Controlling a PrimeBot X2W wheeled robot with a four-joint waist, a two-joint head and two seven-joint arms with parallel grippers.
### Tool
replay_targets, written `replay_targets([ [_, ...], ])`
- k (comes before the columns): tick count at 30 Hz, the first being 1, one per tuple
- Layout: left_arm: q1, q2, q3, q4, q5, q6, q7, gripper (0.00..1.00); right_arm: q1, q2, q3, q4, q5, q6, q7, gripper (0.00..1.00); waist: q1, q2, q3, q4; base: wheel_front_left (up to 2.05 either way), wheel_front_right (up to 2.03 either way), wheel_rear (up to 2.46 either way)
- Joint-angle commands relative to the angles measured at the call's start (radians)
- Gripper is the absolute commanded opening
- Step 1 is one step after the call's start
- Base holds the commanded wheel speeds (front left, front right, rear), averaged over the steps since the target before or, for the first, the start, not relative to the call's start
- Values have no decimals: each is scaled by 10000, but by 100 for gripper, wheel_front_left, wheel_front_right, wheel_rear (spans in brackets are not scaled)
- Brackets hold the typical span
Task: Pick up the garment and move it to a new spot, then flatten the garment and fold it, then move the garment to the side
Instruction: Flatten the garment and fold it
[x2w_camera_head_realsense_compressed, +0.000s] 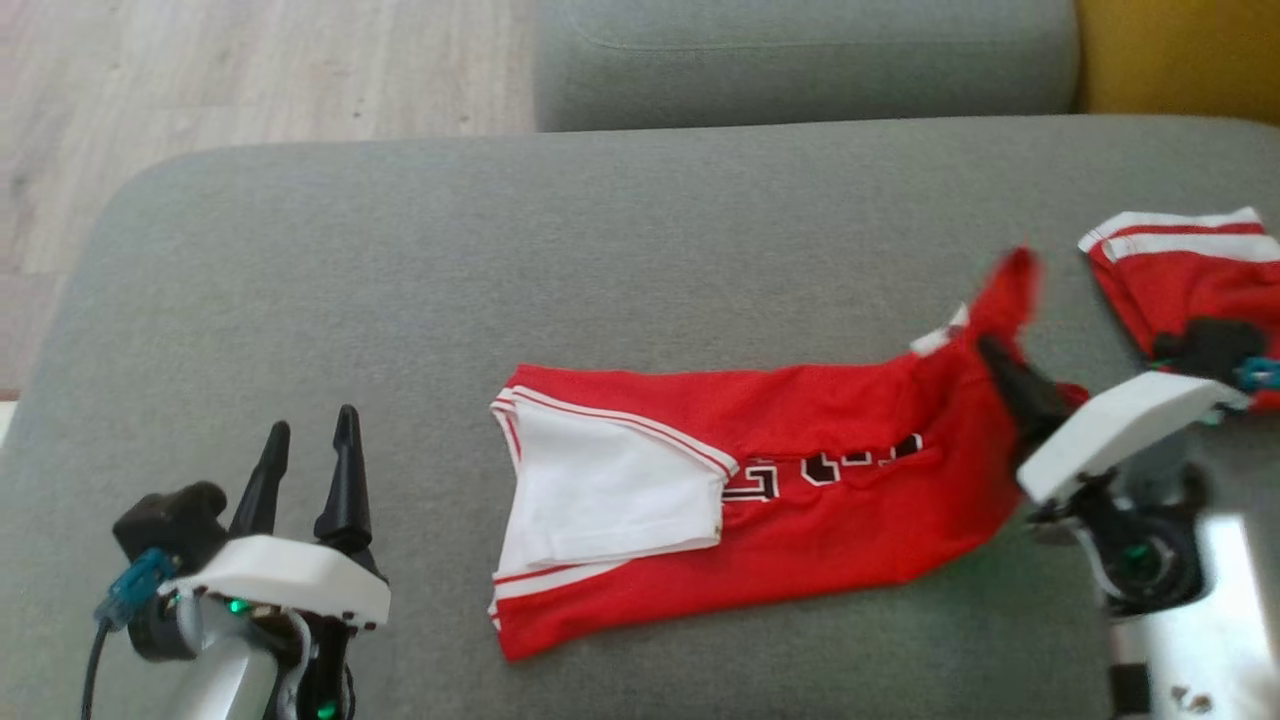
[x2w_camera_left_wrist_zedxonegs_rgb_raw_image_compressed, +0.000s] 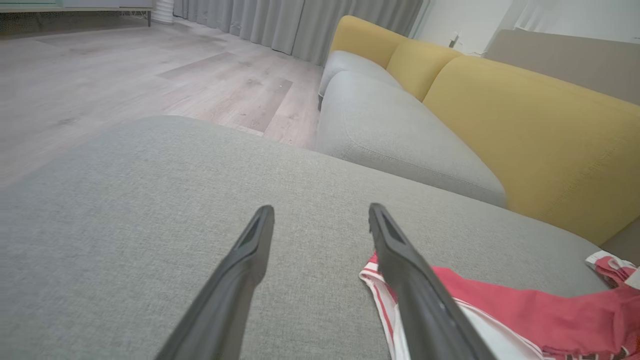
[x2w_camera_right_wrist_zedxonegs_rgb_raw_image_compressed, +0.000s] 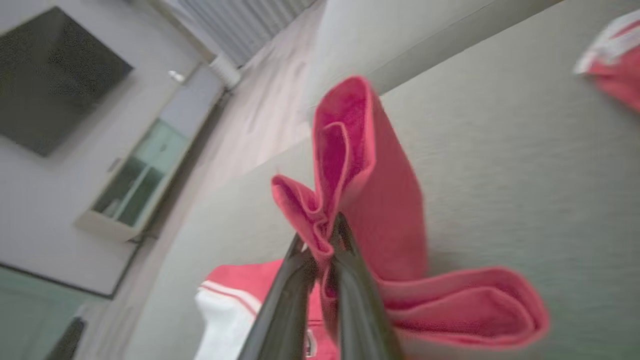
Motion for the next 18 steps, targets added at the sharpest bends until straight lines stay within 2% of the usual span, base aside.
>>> replay_targets([
  [1, -285, 140, 366, -252, 15, -41, -117, 100, -182, 187, 462, -735, 688, -7, 153, 0, 0, 0, -57, 216, 0, 0, 0],
  [5, -310, 134, 331, -175, 10, -80, -110, 100, -36, 311, 946, -929, 1770, -7, 202, 0, 0, 0, -58, 547, 0, 0, 0],
  [7, -342, 118, 311, -141, 13, -86, -108, 100, -38, 322, 1530, -681, 2806, -7, -78, 0, 0, 0, -52, 829, 0, 0, 0],
  [18, -498, 20, 151, 146, 15, -183, -80, 100, -1438, 329, 4944, 2209, 7209, -7, -2271, 0, 0, 0, 71, 2522, 0, 0, 0],
])
